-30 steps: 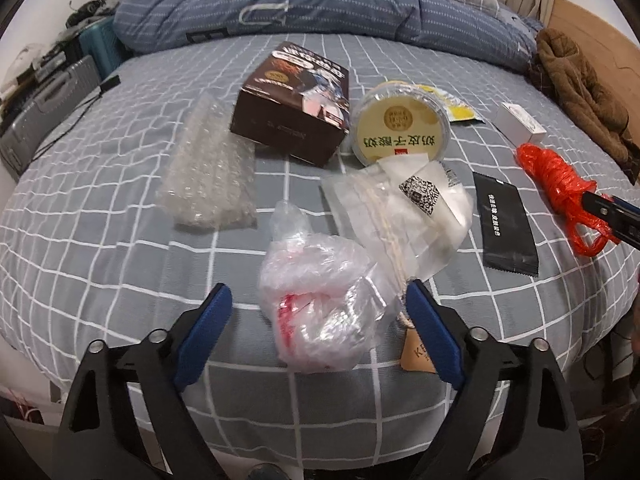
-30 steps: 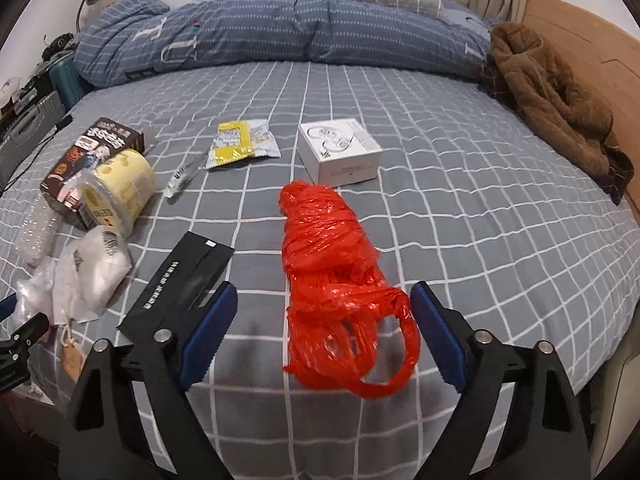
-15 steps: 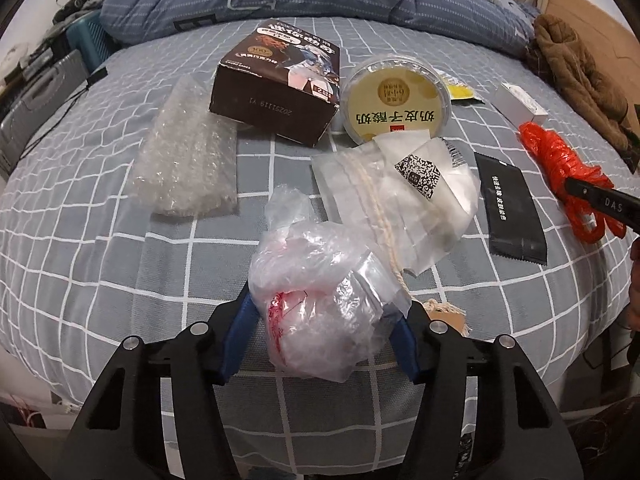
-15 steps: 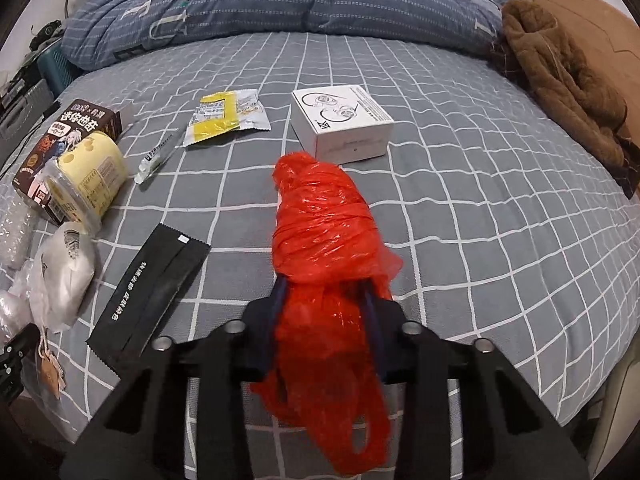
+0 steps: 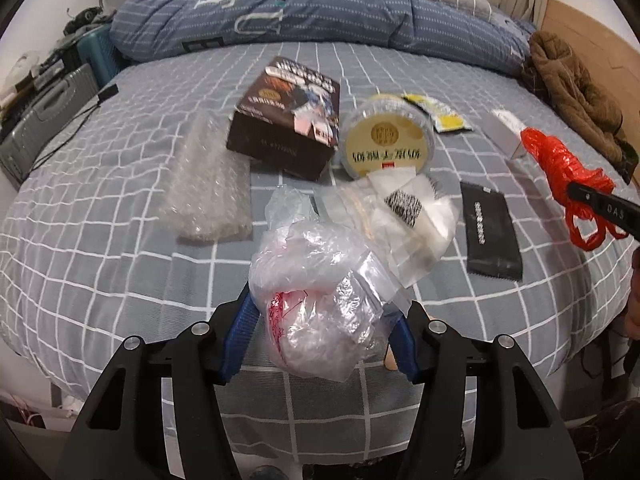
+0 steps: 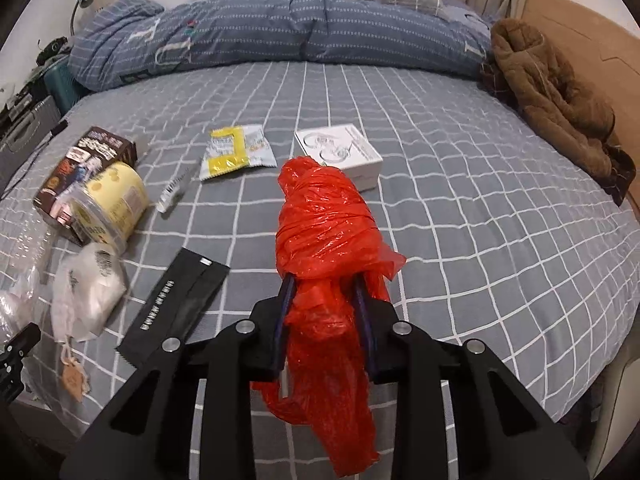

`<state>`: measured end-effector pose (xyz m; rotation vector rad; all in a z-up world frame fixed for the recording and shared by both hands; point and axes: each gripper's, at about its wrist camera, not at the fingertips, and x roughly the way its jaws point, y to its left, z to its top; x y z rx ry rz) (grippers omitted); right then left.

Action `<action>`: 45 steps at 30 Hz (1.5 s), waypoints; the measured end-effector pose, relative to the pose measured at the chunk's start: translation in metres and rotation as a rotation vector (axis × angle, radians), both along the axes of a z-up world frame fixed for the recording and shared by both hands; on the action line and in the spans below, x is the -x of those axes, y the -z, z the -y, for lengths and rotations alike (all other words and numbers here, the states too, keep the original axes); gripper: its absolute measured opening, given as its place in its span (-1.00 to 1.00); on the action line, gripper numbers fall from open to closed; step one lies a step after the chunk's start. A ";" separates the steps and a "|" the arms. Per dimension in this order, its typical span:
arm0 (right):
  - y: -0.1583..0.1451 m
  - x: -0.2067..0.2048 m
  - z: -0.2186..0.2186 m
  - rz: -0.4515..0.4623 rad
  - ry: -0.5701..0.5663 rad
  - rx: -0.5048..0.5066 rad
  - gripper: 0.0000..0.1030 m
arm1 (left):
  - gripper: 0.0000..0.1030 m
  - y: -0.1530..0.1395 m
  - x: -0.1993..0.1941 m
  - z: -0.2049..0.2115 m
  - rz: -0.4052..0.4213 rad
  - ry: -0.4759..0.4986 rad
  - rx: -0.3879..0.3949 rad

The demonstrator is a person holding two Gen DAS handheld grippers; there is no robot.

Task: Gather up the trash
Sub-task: 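Carry both held bags off the bed down toward the black trash bin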

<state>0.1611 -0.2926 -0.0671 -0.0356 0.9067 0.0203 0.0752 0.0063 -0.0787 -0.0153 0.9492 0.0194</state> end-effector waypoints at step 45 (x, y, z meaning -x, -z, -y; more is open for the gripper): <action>-0.094 0.193 -0.051 0.134 -0.132 -0.037 -0.46 | 0.11 -0.072 0.124 0.013 0.112 0.009 0.053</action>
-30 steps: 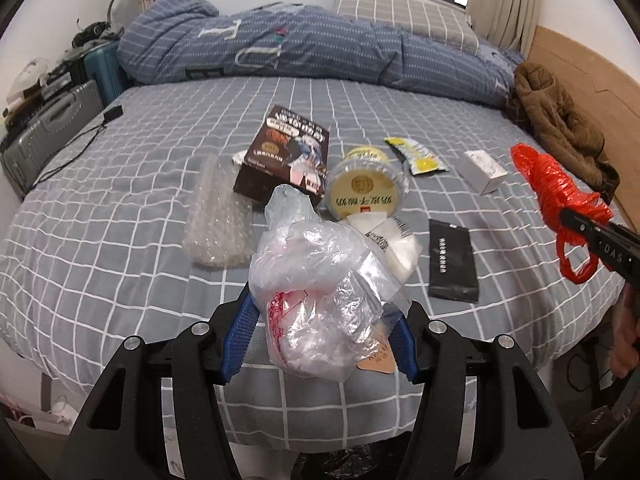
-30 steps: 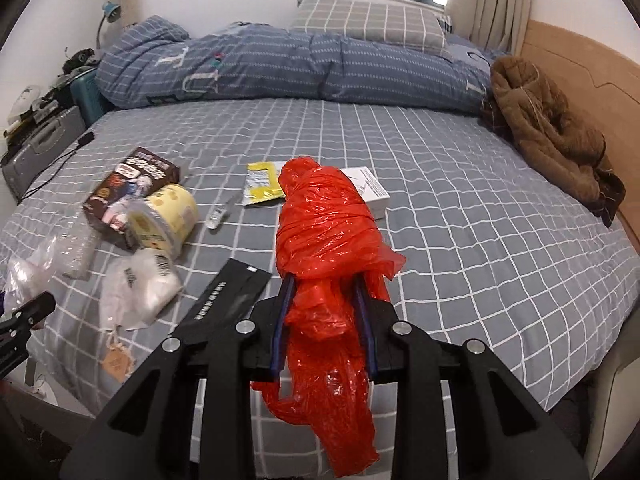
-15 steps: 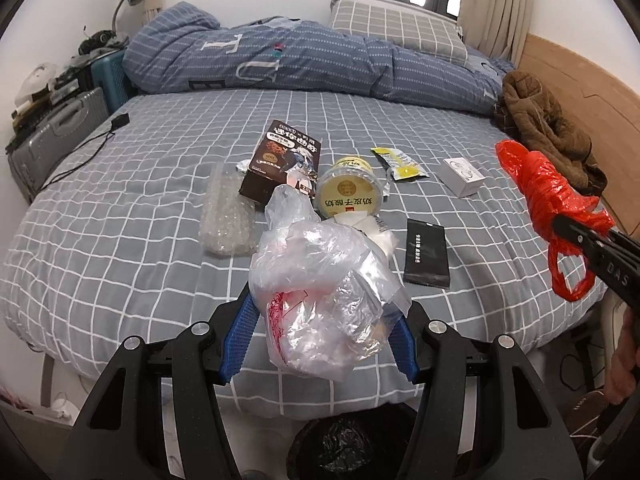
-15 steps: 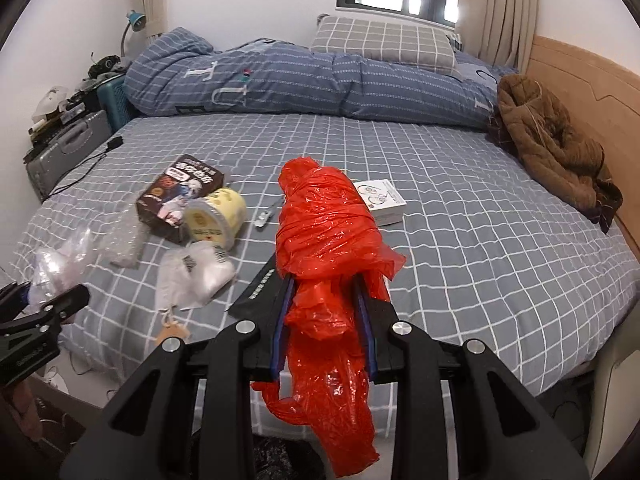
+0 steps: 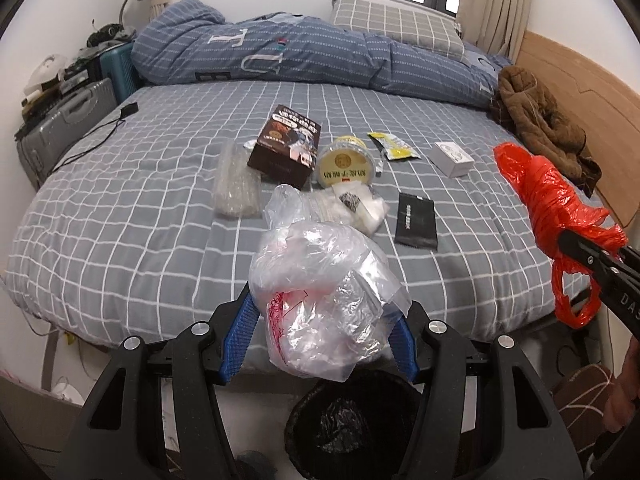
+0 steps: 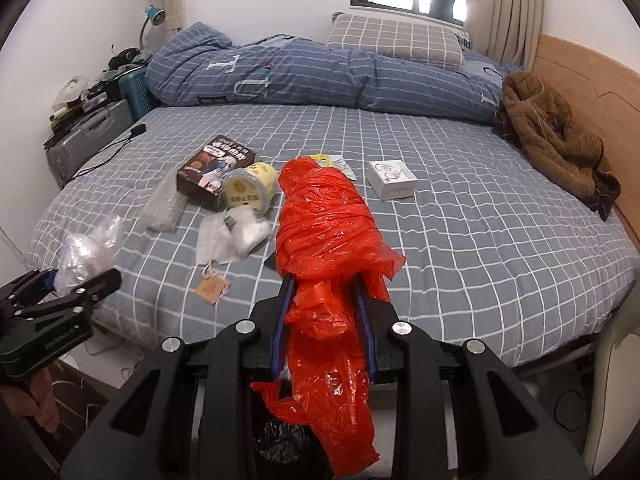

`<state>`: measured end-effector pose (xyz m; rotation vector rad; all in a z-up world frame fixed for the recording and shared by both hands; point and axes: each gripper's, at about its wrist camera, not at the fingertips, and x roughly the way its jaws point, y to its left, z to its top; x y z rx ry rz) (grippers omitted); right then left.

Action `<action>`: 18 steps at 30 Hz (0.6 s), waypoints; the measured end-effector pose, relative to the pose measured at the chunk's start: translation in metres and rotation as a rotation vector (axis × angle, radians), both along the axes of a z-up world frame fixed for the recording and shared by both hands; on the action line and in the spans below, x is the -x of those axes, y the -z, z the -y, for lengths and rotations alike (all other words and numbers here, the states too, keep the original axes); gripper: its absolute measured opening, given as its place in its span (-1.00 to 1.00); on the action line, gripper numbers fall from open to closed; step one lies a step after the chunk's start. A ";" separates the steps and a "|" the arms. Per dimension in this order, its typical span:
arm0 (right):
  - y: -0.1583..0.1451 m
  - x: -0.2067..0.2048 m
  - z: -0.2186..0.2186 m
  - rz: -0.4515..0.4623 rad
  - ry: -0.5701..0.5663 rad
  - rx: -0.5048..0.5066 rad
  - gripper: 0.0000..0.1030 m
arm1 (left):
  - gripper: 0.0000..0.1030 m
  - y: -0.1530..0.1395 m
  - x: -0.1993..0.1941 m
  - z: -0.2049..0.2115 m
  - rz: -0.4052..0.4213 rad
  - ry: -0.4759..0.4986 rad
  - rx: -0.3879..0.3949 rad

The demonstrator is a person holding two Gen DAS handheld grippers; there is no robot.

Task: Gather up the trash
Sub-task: 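Carry both held bags off the bed down toward the black trash bin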

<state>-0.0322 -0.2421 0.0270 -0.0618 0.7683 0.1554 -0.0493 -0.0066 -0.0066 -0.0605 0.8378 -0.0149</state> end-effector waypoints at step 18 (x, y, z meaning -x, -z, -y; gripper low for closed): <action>0.015 0.051 -0.015 -0.058 -0.041 0.010 -0.47 | 0.11 0.013 0.047 0.014 -0.041 0.012 -0.002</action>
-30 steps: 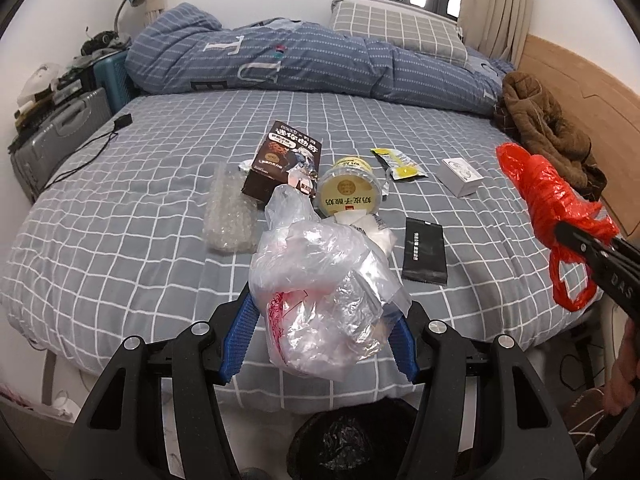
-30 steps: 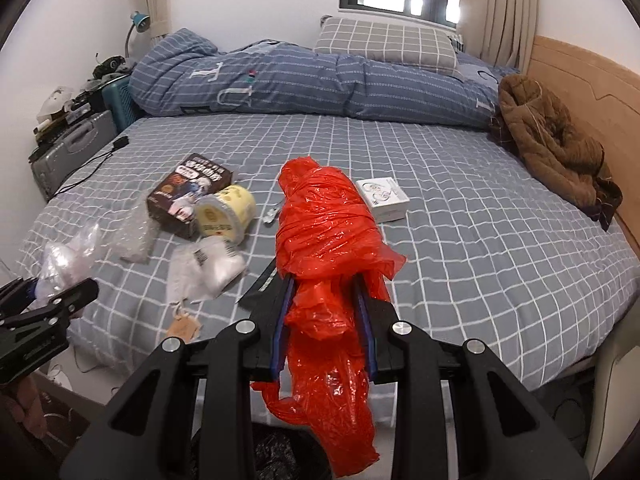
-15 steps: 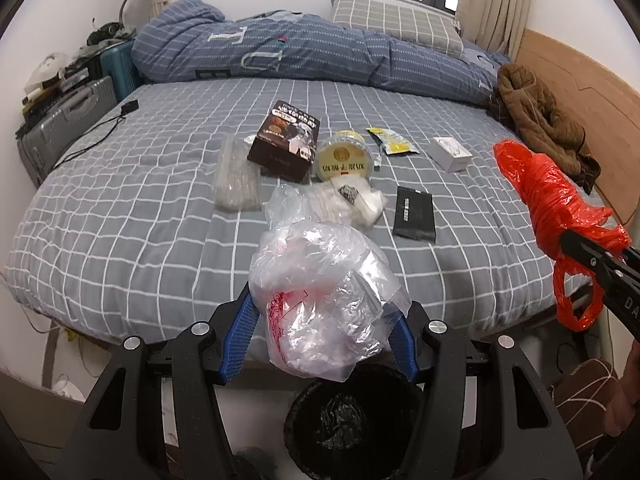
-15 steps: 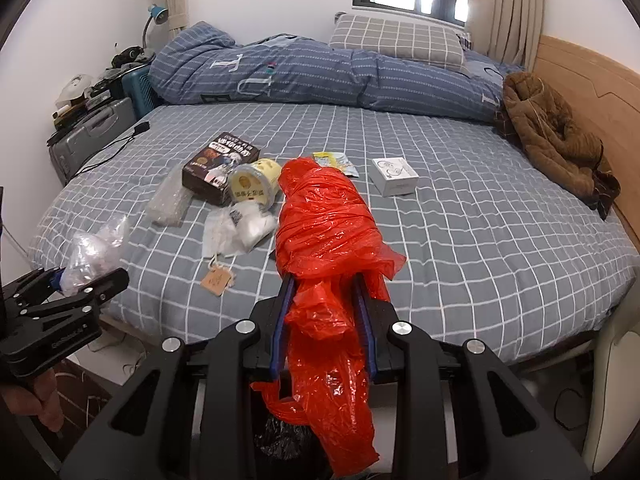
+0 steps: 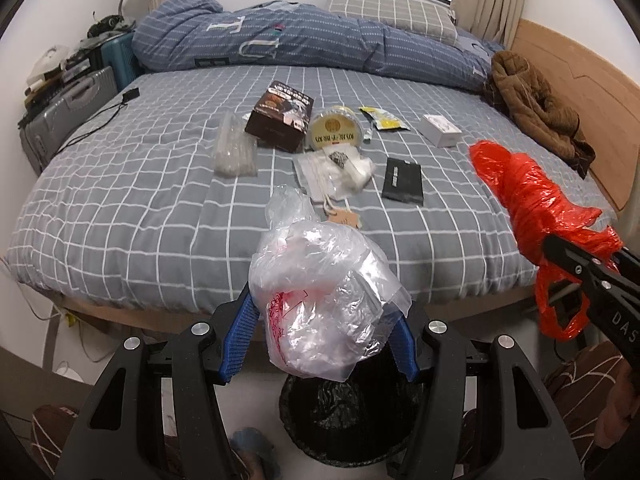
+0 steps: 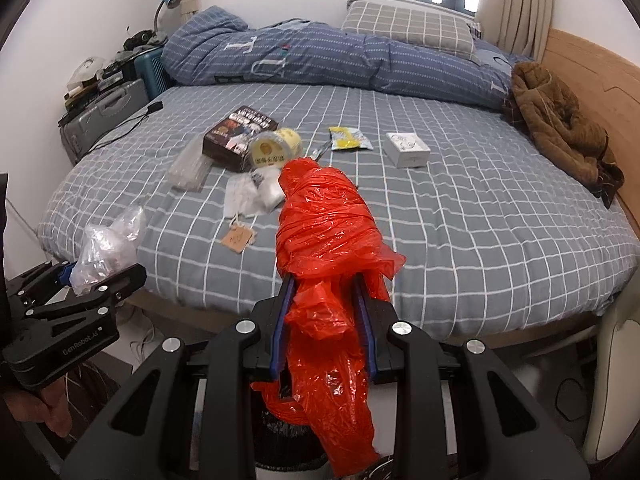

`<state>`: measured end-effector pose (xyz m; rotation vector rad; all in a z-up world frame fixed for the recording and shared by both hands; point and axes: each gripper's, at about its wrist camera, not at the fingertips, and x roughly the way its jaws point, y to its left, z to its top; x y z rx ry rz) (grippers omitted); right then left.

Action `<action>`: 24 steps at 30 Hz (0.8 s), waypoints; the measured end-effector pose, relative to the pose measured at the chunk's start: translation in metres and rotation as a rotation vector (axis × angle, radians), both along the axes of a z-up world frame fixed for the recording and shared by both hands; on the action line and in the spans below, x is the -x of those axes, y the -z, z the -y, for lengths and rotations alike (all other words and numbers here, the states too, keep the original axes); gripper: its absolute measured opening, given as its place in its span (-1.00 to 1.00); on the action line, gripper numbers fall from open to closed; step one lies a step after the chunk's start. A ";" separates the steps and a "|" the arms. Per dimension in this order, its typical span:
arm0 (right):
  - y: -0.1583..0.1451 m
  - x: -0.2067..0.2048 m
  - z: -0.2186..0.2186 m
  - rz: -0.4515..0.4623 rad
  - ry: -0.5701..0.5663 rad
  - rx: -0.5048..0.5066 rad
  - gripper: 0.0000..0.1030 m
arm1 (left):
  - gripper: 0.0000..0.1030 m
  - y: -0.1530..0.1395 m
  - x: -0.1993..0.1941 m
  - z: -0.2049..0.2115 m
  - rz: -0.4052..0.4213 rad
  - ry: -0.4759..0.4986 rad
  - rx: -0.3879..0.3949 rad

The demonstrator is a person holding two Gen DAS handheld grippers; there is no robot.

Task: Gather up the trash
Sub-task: 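Carry both held bags off the bed down toward the black trash bin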

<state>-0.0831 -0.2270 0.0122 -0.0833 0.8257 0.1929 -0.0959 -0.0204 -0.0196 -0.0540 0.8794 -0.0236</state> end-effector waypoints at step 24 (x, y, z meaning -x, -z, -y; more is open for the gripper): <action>0.079 0.045 -0.028 -0.196 -0.042 0.015 -0.48 | 0.11 0.081 0.031 -0.013 -0.162 -0.026 -0.022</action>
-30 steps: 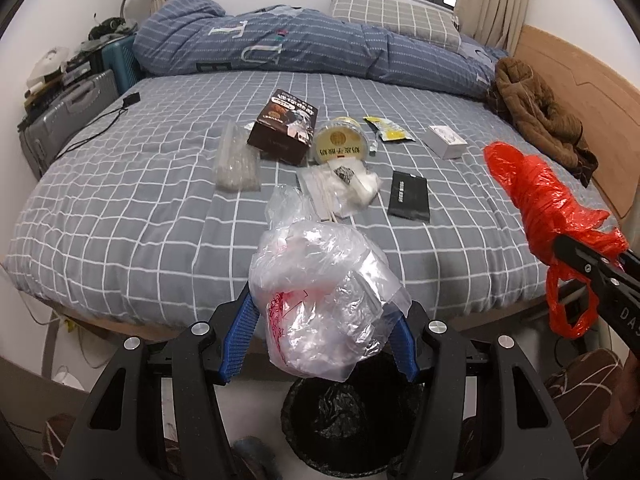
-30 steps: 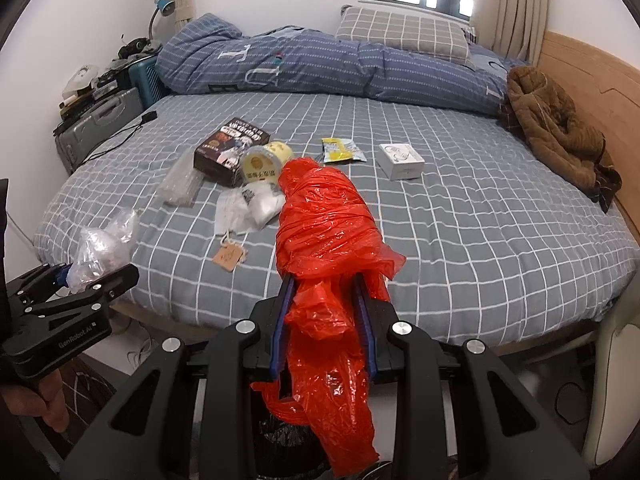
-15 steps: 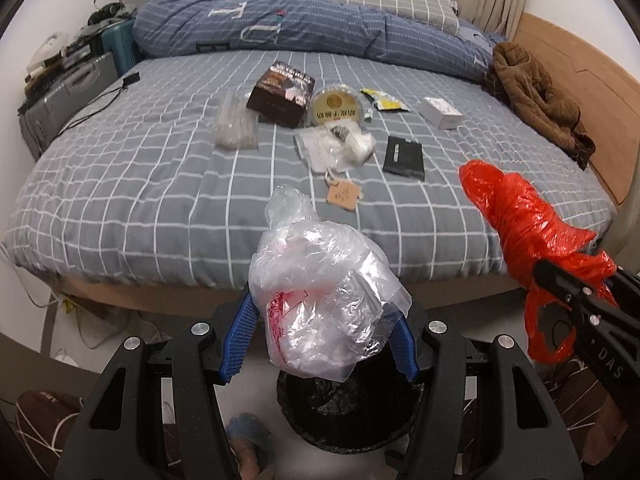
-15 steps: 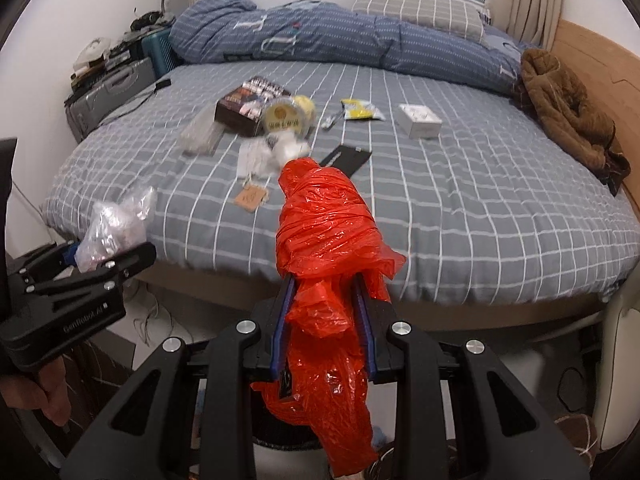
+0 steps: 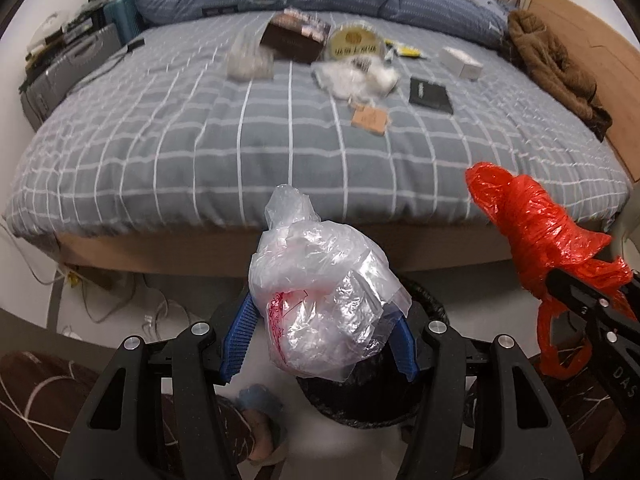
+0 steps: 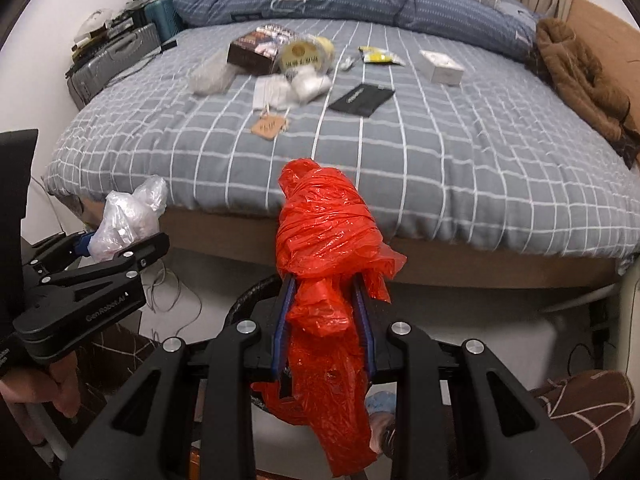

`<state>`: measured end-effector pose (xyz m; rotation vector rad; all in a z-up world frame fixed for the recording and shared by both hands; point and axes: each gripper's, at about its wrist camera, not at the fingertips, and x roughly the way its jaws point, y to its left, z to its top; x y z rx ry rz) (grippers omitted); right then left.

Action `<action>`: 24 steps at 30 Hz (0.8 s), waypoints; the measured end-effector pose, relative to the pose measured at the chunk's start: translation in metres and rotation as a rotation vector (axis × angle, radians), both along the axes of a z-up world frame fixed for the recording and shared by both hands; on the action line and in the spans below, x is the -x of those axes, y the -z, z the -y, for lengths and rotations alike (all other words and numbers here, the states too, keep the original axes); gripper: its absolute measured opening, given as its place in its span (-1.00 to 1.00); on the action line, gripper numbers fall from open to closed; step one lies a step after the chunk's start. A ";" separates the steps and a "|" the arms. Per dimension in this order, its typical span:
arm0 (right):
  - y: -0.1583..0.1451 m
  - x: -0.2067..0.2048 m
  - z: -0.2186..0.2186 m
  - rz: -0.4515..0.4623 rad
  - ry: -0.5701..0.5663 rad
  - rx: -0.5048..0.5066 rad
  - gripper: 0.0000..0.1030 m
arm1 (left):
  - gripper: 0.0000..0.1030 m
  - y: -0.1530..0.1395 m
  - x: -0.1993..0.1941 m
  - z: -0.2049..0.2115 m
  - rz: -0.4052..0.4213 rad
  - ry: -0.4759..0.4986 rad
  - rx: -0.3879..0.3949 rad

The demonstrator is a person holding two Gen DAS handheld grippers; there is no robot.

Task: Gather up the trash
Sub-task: 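Carry both held bags off the bed down toward the black trash bin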

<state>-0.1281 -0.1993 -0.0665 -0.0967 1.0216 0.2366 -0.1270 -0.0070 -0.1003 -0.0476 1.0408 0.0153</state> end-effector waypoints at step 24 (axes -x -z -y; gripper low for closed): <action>0.120 -0.007 -0.017 -0.269 -0.042 0.050 -0.48 | 0.11 0.106 -0.021 -0.014 -0.199 -0.027 0.018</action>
